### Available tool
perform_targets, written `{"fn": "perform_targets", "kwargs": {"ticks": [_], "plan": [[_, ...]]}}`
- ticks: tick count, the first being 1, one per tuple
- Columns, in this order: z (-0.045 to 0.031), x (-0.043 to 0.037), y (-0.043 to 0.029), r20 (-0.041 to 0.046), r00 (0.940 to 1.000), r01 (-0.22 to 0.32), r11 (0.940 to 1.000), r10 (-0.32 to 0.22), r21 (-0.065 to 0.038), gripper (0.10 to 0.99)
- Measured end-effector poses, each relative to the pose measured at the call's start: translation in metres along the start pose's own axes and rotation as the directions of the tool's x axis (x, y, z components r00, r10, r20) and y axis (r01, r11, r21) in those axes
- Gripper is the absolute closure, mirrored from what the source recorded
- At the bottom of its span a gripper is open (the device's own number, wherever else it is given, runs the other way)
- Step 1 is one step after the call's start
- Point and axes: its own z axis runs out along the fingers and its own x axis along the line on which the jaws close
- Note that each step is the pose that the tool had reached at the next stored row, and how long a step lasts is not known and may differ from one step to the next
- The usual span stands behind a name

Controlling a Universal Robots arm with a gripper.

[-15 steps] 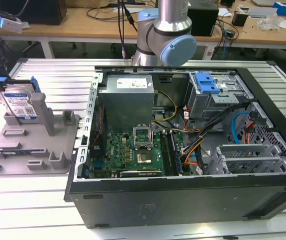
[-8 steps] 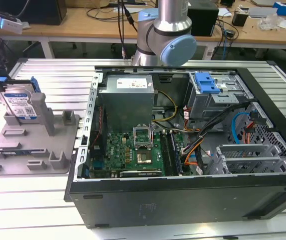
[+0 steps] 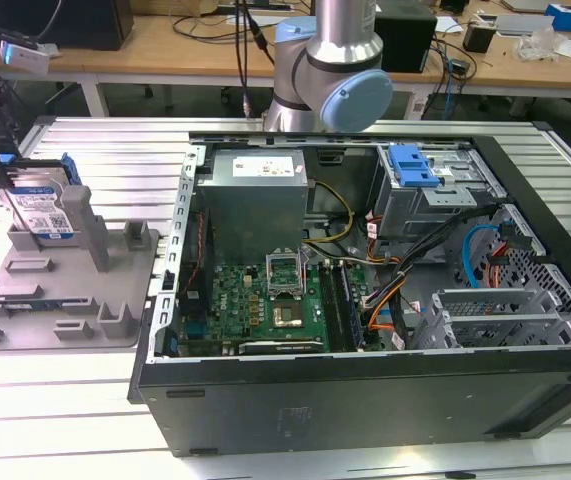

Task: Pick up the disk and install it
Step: 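Pick up the disk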

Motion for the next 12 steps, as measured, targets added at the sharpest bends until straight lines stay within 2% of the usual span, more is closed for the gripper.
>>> {"fn": "perform_targets", "kwargs": {"ticks": [4,5,12], "plan": [[0.0022,0.0,0.0,0.0008,1.0,-0.006,1.0,0.006,0.0,0.604],[0.0023,0.0,0.0,0.0008,1.0,-0.006,1.0,0.006,0.0,0.678],[0.0035,-0.0001,0.0,0.0008,1.0,-0.006,1.0,0.006,0.0,0.678]]}}
